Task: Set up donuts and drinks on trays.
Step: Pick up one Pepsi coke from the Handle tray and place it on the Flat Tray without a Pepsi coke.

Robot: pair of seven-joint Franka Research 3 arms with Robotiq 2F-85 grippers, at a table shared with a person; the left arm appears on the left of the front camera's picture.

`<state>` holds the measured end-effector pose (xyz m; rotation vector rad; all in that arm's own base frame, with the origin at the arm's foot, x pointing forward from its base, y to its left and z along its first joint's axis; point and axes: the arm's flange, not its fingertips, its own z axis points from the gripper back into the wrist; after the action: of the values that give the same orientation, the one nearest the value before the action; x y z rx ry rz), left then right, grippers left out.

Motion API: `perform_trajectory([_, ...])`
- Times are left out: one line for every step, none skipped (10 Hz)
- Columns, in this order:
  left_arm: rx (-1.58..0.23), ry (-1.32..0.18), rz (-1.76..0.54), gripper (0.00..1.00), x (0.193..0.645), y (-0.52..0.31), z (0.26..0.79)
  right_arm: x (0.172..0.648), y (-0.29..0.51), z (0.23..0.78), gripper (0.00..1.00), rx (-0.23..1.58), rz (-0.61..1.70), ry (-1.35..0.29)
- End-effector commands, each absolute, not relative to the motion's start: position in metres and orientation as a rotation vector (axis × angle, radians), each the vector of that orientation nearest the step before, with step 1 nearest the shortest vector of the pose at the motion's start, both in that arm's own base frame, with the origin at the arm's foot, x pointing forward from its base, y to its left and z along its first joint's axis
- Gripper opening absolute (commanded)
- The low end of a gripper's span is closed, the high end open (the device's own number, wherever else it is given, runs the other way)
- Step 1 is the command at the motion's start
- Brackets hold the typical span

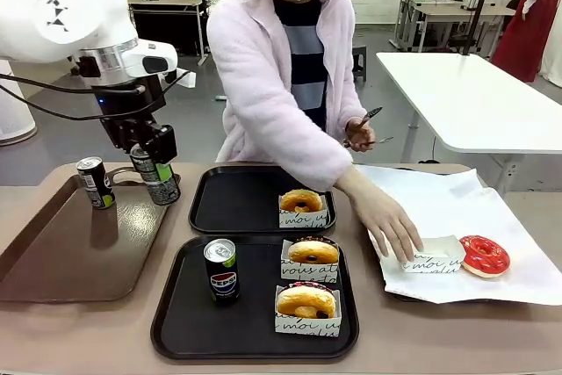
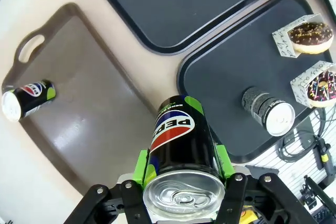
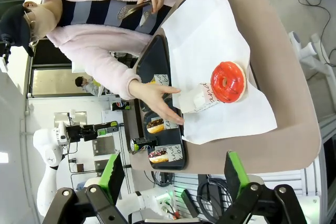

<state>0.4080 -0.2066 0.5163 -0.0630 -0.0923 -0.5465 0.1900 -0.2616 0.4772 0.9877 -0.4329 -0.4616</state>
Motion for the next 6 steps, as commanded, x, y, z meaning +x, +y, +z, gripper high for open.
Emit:
perform_trajectory([-0.052,-0.099,-0.543,0.59,0.403,-0.202,0.518,0.188,-0.263,0.476,1.00,0.993,-0.455,-0.430])
perform_trajectory([-0.052,-0.099,-0.543,0.59,0.403,-0.202,0.518,0.188,-0.263,0.476,1.00,0.993,-0.455,-0.430])
perform_trajectory([-0.052,-0.099,-0.543,0.59,0.403,-0.202,0.518,0.188,-0.263,0.476,1.00,0.993,-0.455,-0.430])
perform_trajectory([-0.052,-0.099,-0.543,0.59,0.403,-0.202,0.518,0.188,-0.263,0.476,1.00,0.993,-0.455,-0.430])
perform_trajectory([-0.060,-0.090,-0.546,0.59,0.408,-0.206,0.515,0.188,-0.263,0.476,1.00,0.993,-0.455,-0.430])
perform_trajectory([-0.067,-0.091,-0.530,0.59,0.420,-0.216,0.517,0.188,-0.263,0.476,1.00,0.993,-0.455,-0.430])
